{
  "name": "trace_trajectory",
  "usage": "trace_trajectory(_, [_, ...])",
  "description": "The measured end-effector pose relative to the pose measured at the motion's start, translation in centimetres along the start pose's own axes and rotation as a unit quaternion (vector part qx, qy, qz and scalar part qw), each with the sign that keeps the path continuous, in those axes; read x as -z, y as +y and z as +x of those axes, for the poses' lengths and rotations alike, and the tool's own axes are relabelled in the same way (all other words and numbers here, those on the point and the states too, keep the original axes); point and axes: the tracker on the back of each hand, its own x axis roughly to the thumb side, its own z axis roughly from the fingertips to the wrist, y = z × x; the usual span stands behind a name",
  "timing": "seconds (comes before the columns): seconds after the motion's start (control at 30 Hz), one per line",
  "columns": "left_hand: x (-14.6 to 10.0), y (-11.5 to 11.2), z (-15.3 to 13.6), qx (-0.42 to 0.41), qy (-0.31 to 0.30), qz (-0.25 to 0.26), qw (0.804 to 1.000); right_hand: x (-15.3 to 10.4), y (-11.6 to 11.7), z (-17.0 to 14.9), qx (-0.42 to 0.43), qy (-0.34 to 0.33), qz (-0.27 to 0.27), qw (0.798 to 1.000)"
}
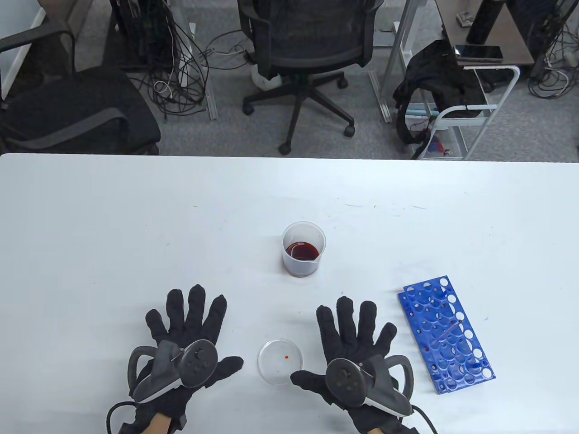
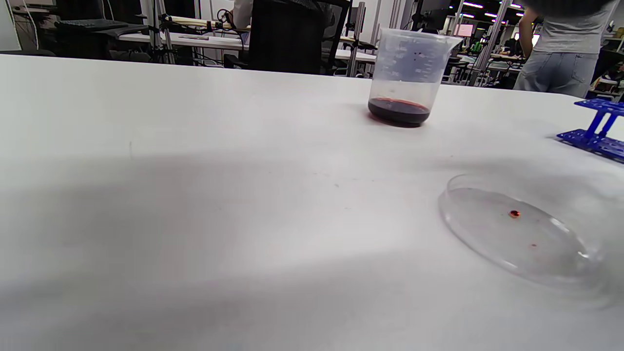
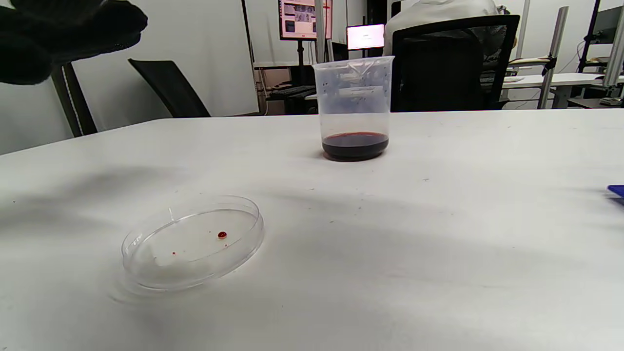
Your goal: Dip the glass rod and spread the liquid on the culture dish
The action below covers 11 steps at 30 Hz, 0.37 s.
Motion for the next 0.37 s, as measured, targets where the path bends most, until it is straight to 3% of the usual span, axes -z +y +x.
trace_trajectory(0.37, [0.1,-0.2,0.0,-0.004,0.0,-0.012,1.0,0.9,1.7,0.6,-0.026,-0.004,0.002,1.0])
